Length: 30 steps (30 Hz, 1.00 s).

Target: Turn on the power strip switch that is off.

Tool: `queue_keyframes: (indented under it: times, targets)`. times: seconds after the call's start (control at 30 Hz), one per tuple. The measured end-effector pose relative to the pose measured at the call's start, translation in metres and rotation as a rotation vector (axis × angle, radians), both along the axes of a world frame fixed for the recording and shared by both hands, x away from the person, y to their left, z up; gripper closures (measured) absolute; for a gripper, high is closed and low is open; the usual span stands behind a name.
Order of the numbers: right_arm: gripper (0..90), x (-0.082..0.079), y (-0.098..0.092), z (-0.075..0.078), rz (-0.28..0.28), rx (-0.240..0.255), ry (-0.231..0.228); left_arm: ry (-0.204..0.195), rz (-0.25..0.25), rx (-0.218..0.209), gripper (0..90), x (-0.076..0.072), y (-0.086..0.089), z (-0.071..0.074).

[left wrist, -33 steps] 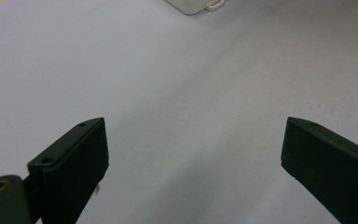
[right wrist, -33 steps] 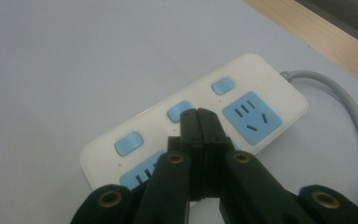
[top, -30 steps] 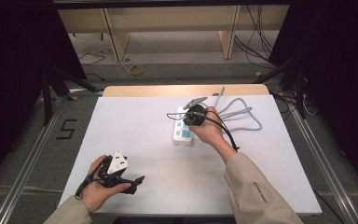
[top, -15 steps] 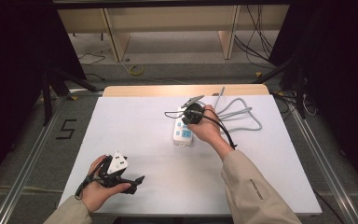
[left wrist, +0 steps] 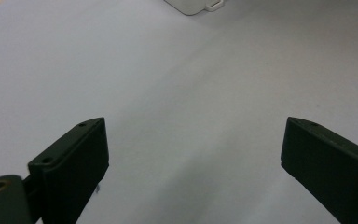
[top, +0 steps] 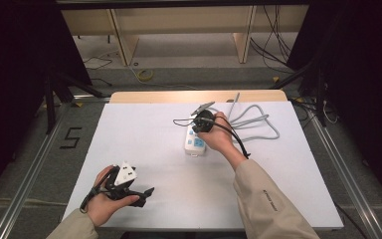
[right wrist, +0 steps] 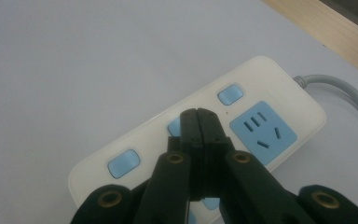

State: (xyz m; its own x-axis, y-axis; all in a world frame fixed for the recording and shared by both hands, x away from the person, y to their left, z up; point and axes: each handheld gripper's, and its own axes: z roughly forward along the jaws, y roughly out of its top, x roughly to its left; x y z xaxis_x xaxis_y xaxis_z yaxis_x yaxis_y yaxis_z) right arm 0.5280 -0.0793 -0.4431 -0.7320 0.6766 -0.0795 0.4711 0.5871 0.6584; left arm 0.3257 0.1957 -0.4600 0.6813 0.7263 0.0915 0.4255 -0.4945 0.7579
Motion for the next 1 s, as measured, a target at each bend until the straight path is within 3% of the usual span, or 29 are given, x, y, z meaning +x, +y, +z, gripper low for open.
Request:
queue_keyframes:
  times: [1.0]
  targets:
    - [90.0, 0.011, 0.012, -0.008, 0.013, -0.003, 0.025, 0.003, 0.006, -0.006, 7.6, 0.0, 0.0, 0.0]
